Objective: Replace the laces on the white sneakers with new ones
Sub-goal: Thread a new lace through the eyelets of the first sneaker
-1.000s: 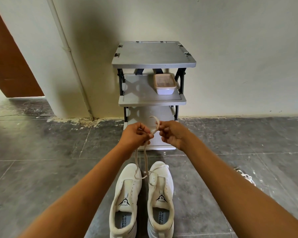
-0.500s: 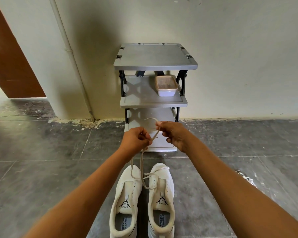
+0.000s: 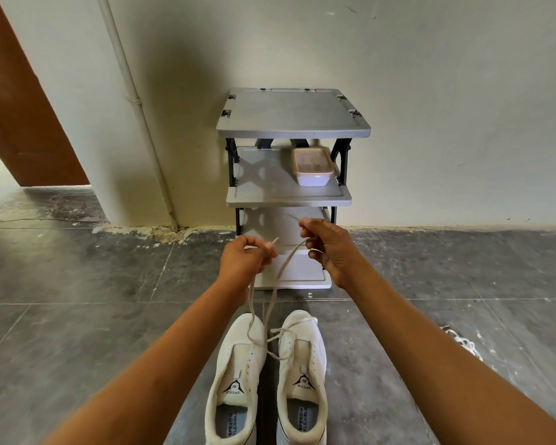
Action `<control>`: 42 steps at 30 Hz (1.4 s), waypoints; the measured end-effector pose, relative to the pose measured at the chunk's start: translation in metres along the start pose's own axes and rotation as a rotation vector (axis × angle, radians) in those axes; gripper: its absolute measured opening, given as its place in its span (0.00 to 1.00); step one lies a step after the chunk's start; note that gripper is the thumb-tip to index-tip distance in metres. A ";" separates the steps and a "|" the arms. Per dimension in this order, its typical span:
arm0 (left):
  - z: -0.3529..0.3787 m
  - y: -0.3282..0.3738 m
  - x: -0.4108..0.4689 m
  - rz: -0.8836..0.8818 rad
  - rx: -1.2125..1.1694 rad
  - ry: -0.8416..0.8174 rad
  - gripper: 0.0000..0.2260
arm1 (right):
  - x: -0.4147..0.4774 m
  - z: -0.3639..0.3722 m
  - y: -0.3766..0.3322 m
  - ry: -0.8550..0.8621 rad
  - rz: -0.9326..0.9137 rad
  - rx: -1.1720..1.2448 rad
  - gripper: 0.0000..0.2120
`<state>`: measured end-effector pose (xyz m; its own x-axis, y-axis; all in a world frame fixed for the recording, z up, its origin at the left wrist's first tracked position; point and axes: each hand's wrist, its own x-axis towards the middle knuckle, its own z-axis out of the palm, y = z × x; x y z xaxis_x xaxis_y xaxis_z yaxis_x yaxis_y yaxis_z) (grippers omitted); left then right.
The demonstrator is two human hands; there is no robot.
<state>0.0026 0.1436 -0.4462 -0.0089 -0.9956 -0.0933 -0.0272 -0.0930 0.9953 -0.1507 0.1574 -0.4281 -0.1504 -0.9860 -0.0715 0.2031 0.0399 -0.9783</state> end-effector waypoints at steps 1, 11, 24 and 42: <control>-0.001 0.002 0.001 -0.007 -0.041 0.010 0.03 | -0.001 0.000 0.000 0.000 -0.016 -0.051 0.06; 0.007 0.019 -0.003 -0.003 -0.114 0.006 0.05 | 0.001 0.007 0.004 -0.022 -0.131 -0.238 0.05; 0.001 0.017 0.005 0.007 -0.167 -0.009 0.10 | 0.004 0.023 0.011 -0.007 -0.159 -0.302 0.03; -0.003 0.018 0.004 -0.021 -0.366 -0.052 0.03 | 0.006 0.025 0.015 -0.015 -0.291 -0.310 0.07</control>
<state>0.0049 0.1383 -0.4284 -0.0628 -0.9924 -0.1055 0.3318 -0.1204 0.9356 -0.1246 0.1475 -0.4380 -0.1437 -0.9656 0.2168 -0.1470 -0.1958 -0.9696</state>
